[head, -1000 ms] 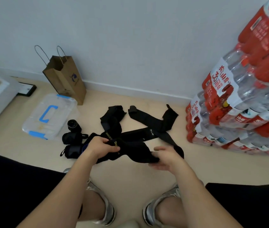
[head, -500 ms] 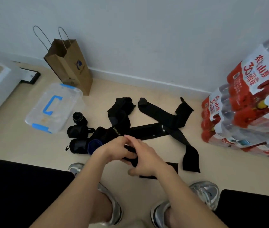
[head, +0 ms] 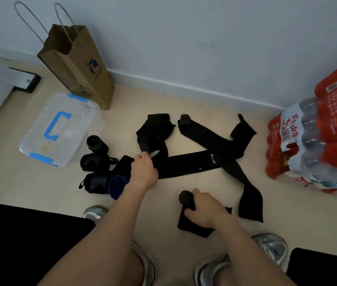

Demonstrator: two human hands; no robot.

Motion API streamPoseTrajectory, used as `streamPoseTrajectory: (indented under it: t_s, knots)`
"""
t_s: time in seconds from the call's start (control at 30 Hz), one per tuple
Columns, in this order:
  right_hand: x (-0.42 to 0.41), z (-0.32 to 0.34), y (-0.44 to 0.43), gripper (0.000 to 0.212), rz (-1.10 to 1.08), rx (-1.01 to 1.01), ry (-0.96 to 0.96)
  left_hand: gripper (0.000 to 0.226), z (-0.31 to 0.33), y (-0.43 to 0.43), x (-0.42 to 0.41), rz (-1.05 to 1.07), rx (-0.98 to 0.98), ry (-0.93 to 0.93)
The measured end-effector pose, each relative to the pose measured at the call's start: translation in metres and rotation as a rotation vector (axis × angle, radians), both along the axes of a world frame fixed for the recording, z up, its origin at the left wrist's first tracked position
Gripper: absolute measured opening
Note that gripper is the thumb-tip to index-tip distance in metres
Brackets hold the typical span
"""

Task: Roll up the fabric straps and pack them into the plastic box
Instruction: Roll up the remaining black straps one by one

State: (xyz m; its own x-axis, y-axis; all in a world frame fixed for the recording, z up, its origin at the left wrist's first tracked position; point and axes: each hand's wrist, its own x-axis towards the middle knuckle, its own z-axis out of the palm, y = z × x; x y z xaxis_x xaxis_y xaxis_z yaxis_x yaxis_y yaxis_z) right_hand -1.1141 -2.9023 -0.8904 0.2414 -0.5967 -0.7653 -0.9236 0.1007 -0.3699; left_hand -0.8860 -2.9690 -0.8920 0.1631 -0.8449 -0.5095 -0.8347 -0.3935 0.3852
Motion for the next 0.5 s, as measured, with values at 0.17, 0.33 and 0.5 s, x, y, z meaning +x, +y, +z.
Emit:
streamPoseTrajectory:
  t_s: [0.17,0.33,0.5]
  knots:
    - [0.011,0.012,-0.013,0.030,0.049,-0.202,0.080,0.029,0.004,0.000,-0.008,-0.142,-0.197,-0.197]
    - [0.012,0.036,-0.031,0.031,-0.167,-0.463,-0.065,0.027,0.062,-0.029,-0.023,-0.202,-0.575,-0.094]
    - [0.009,0.074,-0.054,0.018,-0.535,-0.580,-0.324,0.032,0.144,-0.053,-0.024,-0.049,-0.588,0.370]
